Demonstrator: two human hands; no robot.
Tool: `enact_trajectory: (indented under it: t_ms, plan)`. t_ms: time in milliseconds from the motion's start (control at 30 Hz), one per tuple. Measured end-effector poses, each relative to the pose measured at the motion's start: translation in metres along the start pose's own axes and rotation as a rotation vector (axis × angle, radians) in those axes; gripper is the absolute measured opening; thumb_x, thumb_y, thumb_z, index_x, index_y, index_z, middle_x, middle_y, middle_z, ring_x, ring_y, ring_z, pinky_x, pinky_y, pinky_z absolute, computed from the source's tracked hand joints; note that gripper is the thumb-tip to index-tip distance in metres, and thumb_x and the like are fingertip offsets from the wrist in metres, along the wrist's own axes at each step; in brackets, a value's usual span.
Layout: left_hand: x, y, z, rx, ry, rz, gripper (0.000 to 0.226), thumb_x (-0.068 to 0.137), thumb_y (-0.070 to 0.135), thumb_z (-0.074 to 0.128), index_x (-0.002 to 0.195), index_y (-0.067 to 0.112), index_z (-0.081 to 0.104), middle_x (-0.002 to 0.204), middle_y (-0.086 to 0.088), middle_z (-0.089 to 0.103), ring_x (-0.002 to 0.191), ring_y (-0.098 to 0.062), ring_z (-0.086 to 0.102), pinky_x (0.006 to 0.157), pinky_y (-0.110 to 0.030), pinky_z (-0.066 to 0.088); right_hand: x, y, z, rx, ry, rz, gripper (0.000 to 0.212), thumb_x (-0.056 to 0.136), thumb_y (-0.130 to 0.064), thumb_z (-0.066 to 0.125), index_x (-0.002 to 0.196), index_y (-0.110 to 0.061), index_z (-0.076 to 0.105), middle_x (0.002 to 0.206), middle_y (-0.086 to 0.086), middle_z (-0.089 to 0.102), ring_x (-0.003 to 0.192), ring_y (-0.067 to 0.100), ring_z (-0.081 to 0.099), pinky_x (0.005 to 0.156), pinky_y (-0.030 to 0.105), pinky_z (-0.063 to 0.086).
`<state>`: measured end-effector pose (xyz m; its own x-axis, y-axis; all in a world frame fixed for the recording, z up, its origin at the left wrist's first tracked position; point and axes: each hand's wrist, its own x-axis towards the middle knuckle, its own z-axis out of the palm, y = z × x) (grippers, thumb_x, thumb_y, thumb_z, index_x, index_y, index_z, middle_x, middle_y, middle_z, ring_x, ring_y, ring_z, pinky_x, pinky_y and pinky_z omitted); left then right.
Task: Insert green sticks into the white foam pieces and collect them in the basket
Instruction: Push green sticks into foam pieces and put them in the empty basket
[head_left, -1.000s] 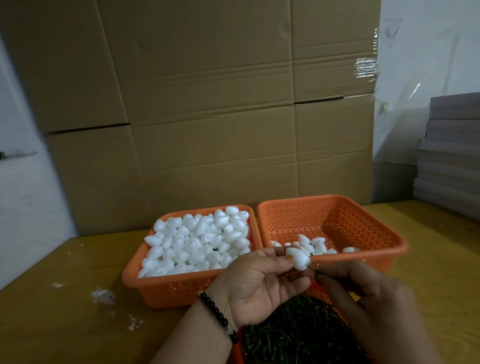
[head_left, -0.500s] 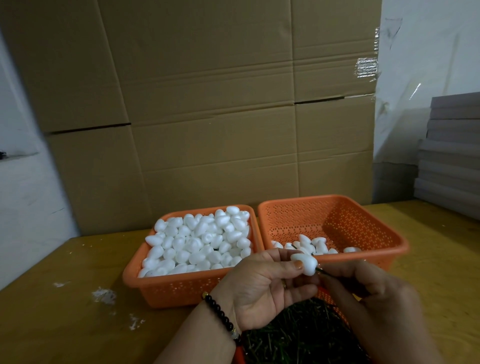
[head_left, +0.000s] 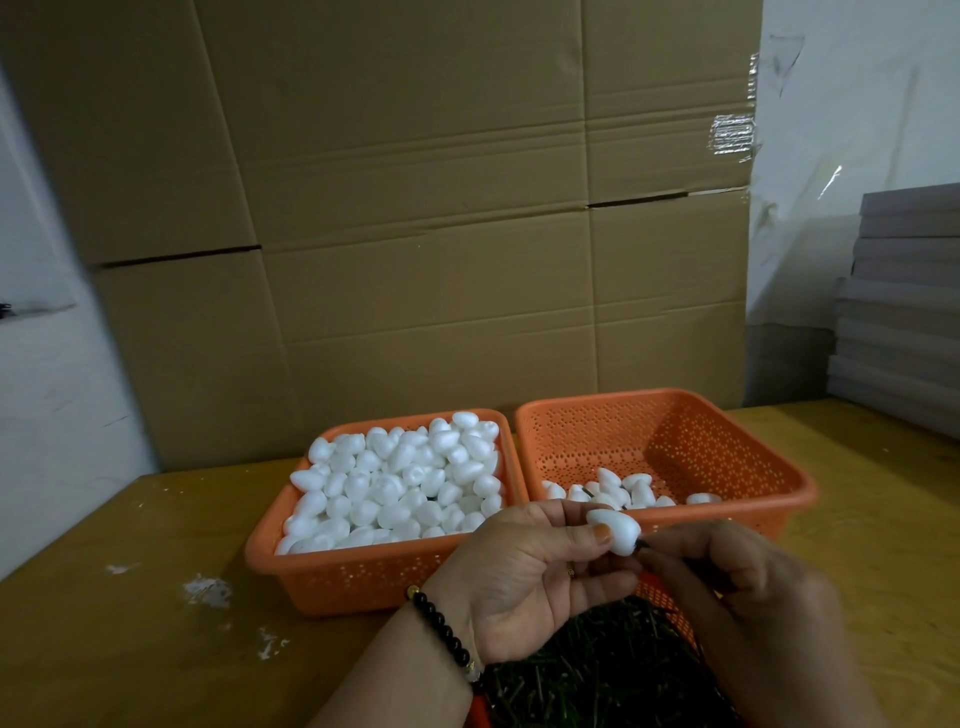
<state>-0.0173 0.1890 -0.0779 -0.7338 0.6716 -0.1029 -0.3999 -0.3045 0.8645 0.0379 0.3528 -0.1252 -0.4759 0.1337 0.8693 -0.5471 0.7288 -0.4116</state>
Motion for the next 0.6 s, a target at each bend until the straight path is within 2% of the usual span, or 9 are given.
enact_trajectory:
  t_ms: [100, 167, 267, 600]
  plan:
    - [-0.0002, -0.0009, 0.0012, -0.007, 0.001, 0.002, 0.027, 0.074, -0.003, 0.065, 0.101, -0.004, 0.063, 0.094, -0.019, 0.068, 0.082, -0.024, 0.068, 0.068, -0.031, 0.059, 0.0001, 0.0009, 0.0009, -0.012, 0.009, 0.017, 0.009, 0.07, -0.015, 0.08, 0.075, -0.016, 0.073, 0.081, -0.016, 0.066, 0.082, -0.011, 0.06, 0.07, -0.003, 0.04]
    - [-0.0002, -0.0015, 0.0021, -0.01, -0.002, 0.0, 0.027, 0.075, -0.003, 0.065, 0.102, -0.005, 0.063, 0.094, -0.019, 0.068, 0.083, -0.024, 0.067, 0.068, -0.031, 0.059, 0.0003, 0.0012, 0.0012, -0.02, 0.007, 0.017, 0.008, 0.07, -0.015, 0.077, 0.076, -0.017, 0.072, 0.081, -0.015, 0.066, 0.08, -0.01, 0.061, 0.069, -0.002, 0.041]
    - [-0.0005, -0.0011, 0.0023, -0.022, -0.006, -0.002, 0.027, 0.075, -0.003, 0.064, 0.102, -0.005, 0.062, 0.093, -0.018, 0.069, 0.082, -0.023, 0.068, 0.067, -0.03, 0.059, -0.0002, 0.001, 0.0017, -0.032, 0.003, 0.024, 0.012, 0.071, -0.017, 0.082, 0.076, -0.017, 0.071, 0.081, -0.014, 0.065, 0.082, -0.012, 0.059, 0.069, -0.001, 0.041]
    - [0.0008, -0.0024, 0.0044, -0.014, 0.024, 0.007, 0.029, 0.074, -0.003, 0.064, 0.104, -0.005, 0.061, 0.093, -0.018, 0.068, 0.084, -0.024, 0.067, 0.065, -0.029, 0.059, -0.0001, -0.0001, 0.0034, -0.027, 0.001, 0.056, 0.008, 0.075, -0.016, 0.076, 0.076, -0.019, 0.069, 0.079, -0.013, 0.065, 0.077, -0.006, 0.06, 0.067, 0.001, 0.042]
